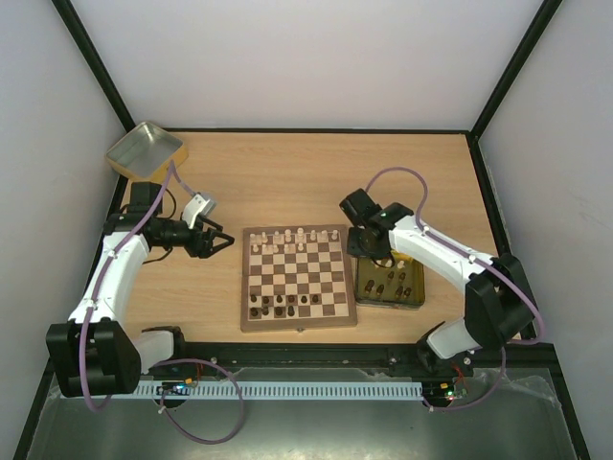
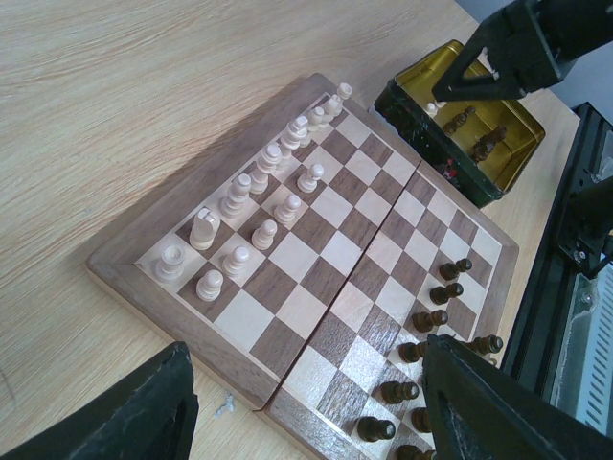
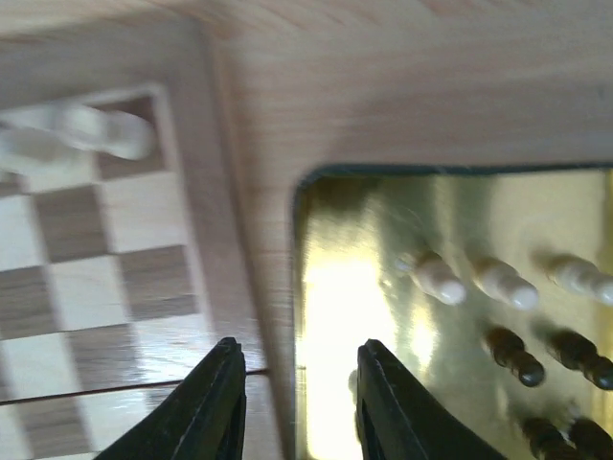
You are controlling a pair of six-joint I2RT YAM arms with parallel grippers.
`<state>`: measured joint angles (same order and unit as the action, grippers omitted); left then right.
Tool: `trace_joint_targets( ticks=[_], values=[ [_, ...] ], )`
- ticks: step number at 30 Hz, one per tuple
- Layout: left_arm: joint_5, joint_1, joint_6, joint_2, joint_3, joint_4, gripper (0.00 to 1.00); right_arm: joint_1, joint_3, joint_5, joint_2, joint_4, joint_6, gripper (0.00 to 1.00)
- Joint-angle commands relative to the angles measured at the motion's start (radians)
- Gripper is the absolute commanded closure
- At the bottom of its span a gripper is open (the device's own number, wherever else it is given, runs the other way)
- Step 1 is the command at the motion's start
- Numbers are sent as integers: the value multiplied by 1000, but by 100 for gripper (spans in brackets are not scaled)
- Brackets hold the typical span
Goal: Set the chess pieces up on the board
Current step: Pick up the chess piece from the storage box.
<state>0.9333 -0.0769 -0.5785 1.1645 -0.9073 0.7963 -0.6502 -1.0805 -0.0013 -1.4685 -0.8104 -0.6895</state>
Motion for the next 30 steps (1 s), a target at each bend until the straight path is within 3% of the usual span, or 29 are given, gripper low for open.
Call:
trace_joint_targets(
  ticks=[1, 23, 30],
  values=[
    [9, 5, -1, -7, 8, 3, 35, 55, 80, 0, 10, 25, -19, 69],
    [15, 9, -9, 5, 4, 10, 36, 195, 204, -32, -47, 131, 21, 72],
    [16, 9, -11, 2, 5, 11, 35, 230, 236, -38, -64, 176, 21, 81]
  ],
)
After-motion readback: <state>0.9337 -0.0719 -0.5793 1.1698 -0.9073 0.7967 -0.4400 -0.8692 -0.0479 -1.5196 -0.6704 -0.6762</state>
